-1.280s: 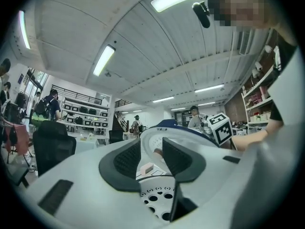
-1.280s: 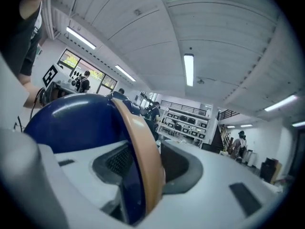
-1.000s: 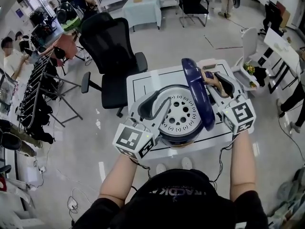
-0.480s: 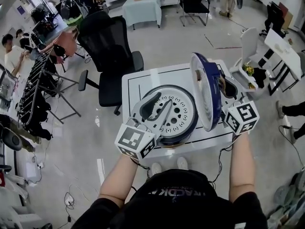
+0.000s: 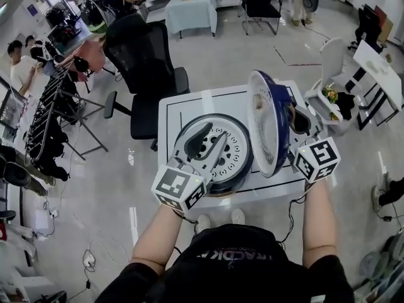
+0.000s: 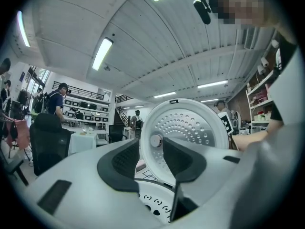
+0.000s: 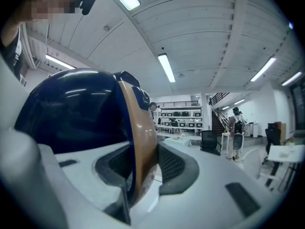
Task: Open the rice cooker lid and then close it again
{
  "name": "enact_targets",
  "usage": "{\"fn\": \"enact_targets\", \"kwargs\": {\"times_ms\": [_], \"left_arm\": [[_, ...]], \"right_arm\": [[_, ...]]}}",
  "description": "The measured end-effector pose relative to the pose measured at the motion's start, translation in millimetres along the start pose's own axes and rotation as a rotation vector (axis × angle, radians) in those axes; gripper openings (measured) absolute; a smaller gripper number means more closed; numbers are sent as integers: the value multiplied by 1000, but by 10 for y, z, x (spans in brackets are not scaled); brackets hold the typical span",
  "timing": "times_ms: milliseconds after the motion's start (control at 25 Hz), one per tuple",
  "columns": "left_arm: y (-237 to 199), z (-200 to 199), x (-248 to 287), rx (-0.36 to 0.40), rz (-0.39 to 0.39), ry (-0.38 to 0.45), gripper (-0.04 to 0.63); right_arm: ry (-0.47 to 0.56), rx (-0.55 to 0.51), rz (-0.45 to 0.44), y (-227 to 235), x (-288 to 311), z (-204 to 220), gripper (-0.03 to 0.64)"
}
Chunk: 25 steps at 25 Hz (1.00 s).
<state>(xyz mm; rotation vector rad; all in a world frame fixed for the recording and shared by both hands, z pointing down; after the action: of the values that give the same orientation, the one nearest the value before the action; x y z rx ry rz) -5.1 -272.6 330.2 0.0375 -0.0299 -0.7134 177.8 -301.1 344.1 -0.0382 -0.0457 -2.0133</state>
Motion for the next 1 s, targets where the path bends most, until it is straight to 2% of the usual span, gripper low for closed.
{"fn": "enact_targets", "kwargs": {"times_ms": [480,720,1000], "left_arm": [[122,81,-130,-14,-116,-7,155],[180,48,-391,0,-132,-9,167],[437,77,-756,-5,-84,-25,187]], "right_arm": [[5,-23,-65,-46,-19,15,147],[3,-11,-16,-52,-211,57,164],[25,14,59,-235,-682,31,167]]}}
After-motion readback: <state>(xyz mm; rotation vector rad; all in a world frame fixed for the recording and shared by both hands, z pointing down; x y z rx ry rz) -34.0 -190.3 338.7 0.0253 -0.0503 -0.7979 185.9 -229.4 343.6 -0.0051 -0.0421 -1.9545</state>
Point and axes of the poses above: the fingertips, and each gripper's own axes: x forward along the fingers, y to its right, z out of its underside, the point moved 1 cm from there along -x, backward along the fingers, and after that the axes turned 5 degrees about x, right-handed, at the moved point
